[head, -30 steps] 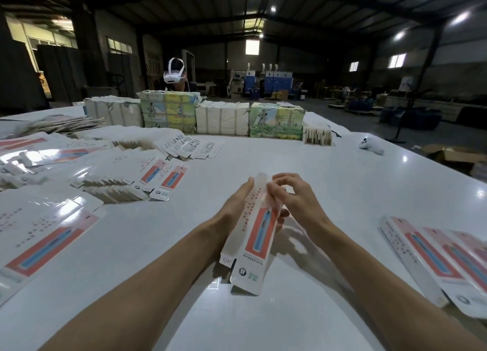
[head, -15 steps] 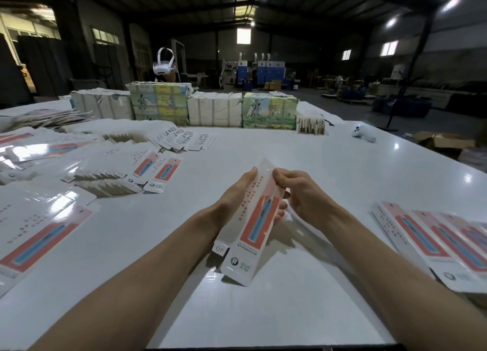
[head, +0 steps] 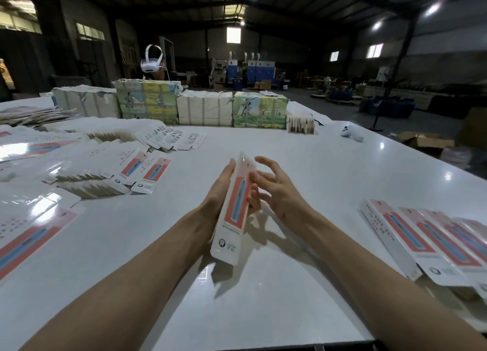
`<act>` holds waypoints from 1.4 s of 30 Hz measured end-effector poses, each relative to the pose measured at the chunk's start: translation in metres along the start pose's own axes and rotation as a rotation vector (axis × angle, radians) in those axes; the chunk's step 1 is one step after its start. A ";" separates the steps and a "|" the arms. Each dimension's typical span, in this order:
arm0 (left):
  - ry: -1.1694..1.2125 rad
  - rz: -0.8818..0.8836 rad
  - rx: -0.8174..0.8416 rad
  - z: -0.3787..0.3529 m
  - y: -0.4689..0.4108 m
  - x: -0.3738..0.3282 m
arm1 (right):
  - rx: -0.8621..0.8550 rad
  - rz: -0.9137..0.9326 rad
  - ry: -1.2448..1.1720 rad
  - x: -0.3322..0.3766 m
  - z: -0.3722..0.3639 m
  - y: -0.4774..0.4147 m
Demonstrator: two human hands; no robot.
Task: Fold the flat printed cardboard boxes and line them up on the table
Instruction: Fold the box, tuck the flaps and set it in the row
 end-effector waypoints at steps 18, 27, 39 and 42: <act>-0.315 -0.303 -0.228 -0.003 0.014 -0.011 | -0.113 0.171 0.061 0.010 0.020 -0.002; -0.323 -0.169 -0.051 -0.019 0.000 -0.003 | -0.055 0.126 0.112 0.016 0.019 -0.001; -0.507 -0.136 -0.047 -0.010 -0.001 0.001 | -0.037 0.075 0.108 0.002 0.022 -0.004; -0.505 -0.115 -0.033 -0.009 0.002 0.000 | -0.166 0.036 0.017 -0.001 0.029 -0.009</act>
Point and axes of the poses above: each hand's wrist, its own y-axis away from the middle knuckle, its own z-axis out of the back of the hand, x = y × z, the point moved 7 cm from there along -y, towards the middle knuckle, and after that the axes turned 10 degrees about -y, right-handed, at the moved point
